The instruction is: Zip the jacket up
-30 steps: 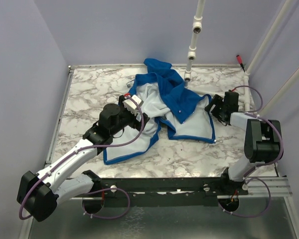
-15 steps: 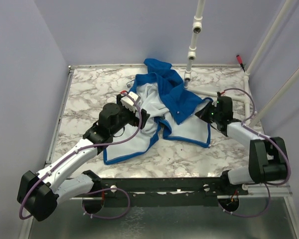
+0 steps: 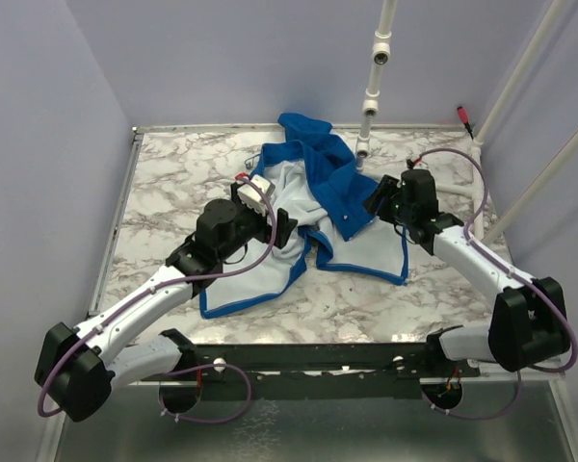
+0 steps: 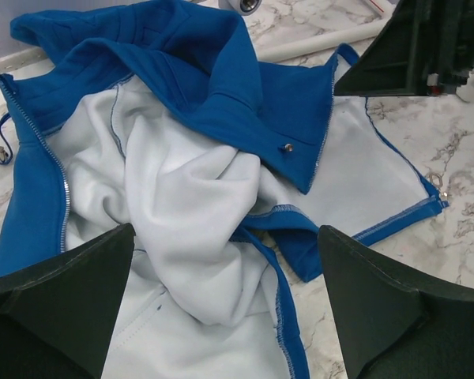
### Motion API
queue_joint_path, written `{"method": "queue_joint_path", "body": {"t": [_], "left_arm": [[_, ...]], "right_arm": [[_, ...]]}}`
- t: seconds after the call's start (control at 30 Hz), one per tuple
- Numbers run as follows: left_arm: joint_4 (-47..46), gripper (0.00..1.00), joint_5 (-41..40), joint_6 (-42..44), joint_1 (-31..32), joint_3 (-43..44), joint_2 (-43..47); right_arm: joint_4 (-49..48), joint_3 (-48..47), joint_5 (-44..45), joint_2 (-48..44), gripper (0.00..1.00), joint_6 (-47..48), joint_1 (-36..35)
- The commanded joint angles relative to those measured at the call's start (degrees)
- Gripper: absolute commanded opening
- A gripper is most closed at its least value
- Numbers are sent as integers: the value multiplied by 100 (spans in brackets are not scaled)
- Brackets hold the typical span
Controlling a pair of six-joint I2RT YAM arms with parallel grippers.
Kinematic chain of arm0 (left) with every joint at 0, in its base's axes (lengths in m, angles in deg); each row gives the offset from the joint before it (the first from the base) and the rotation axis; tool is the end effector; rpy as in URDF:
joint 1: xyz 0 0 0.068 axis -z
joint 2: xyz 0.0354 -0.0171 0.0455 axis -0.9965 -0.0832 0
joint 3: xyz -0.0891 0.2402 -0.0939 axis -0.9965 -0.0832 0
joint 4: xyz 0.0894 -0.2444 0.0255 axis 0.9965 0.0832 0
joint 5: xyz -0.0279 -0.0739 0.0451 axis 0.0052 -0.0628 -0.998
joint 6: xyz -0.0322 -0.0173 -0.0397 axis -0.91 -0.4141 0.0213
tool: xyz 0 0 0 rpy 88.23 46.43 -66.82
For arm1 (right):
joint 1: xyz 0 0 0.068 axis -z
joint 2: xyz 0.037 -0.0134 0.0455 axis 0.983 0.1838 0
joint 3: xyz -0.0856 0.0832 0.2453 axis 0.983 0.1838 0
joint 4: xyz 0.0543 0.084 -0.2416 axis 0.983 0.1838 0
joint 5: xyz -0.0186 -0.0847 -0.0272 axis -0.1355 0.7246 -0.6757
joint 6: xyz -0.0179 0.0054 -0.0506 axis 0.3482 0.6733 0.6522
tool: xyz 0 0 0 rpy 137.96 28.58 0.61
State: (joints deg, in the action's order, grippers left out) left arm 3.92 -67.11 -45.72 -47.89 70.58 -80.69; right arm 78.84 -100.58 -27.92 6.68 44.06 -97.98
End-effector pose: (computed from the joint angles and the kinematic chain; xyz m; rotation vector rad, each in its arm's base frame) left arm 0.1949 -0.1513 0.3030 0.5294 1.7100 -0.5912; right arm 0.2750 0.0925 0.2537 0.2872 2.1661 0.5319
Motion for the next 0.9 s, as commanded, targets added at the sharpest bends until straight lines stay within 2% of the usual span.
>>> {"method": "queue_joint_path", "body": {"t": [0.0,0.1,0.17,0.23,0.37,0.47,0.63,0.87], "left_arm": [[-144,99,156,180,102,29,154],[-64,99,191,285,104,31,234],[-31,99,193,292,104,34,262],[-30,99,180,270,100,20,264],[-26,99,98,216,123,15,235],[-34,99,56,230,124,-20,273],[-49,99,10,251,122,-40,292],[-43,99,-104,216,119,-85,388]], "right_arm": [[295,-15,1186,488,72,8,748],[96,-12,1239,723,97,-40,1212],[-32,-67,1070,900,100,20,1411],[-281,-75,653,1150,100,73,1674],[-1001,21,-712,1652,100,141,2334],[-1286,-6,-1365,1919,97,299,2461],[-1437,-77,-1717,2327,92,334,2463],[-2114,432,-2069,2254,76,245,2460]]}}
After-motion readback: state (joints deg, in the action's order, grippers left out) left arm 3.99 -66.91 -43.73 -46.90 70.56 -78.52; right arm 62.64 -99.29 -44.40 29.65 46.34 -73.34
